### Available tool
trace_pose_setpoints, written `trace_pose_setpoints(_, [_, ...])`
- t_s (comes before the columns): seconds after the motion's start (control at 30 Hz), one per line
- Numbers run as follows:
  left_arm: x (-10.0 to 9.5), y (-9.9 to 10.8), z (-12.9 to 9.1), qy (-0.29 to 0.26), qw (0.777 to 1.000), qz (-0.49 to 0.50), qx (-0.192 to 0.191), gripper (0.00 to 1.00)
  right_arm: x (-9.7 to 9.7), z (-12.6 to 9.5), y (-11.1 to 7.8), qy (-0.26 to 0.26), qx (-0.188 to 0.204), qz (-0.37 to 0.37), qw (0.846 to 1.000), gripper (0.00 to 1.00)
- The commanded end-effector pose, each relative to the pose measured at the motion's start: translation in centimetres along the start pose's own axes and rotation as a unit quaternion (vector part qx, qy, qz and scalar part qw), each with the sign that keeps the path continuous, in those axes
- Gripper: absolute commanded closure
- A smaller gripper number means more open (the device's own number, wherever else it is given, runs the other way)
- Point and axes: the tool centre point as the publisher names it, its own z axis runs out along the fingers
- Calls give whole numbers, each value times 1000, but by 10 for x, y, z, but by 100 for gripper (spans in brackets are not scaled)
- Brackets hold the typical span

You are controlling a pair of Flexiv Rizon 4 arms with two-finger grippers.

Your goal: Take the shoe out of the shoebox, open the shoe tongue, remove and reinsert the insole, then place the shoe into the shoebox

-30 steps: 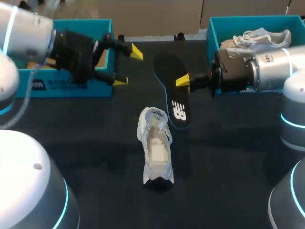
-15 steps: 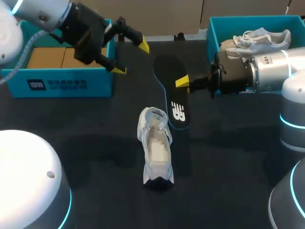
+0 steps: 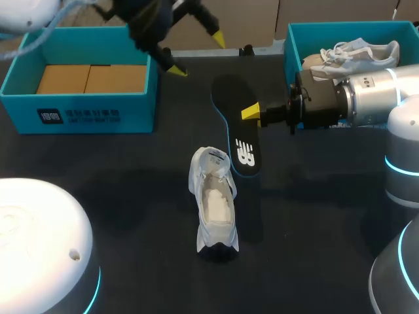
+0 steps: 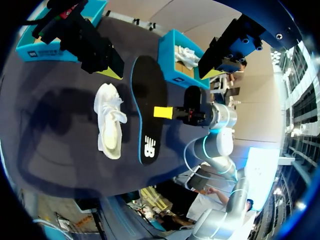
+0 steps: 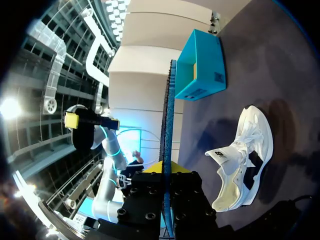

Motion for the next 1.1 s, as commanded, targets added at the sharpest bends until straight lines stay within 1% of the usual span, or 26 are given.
trace_pose_setpoints(0.03, [-21,25,11,270,962,9,24,0,-1,2,0,0,-1,0,1000,100])
trace_pose_setpoints(0.1, [-25,26,12,283,958,18,34,0,-1,2,0,0,-1,0,1000,100])
trace_pose_setpoints(0.13, [-26,26,12,293,955,20,31,0,-1,2,0,0,-1,0,1000,100])
trace_pose_setpoints(0.3, [-33,29,16,315,947,28,58,0,-1,2,0,0,-1,0,1000,100])
trace_pose_setpoints(0.4, [-37,30,18,329,942,33,63,0,-1,2,0,0,-1,0,1000,100])
trace_pose_setpoints(0.47, [-39,29,20,340,938,35,55,0,-1,2,0,0,-1,0,1000,100])
trace_pose_setpoints(0.7, [-44,26,31,362,930,30,47,0,-1,2,0,0,-1,0,1000,100])
trace_pose_setpoints(0.77, [-45,27,33,367,929,25,39,0,-1,2,0,0,-1,0,1000,100])
trace_pose_setpoints(0.97, [-43,30,35,365,931,4,25,0,-1,2,0,0,-1,0,1000,100])
trace_pose_setpoints(1.1, [-39,31,35,346,938,-16,21,0,-1,2,0,0,-1,0,1000,100])
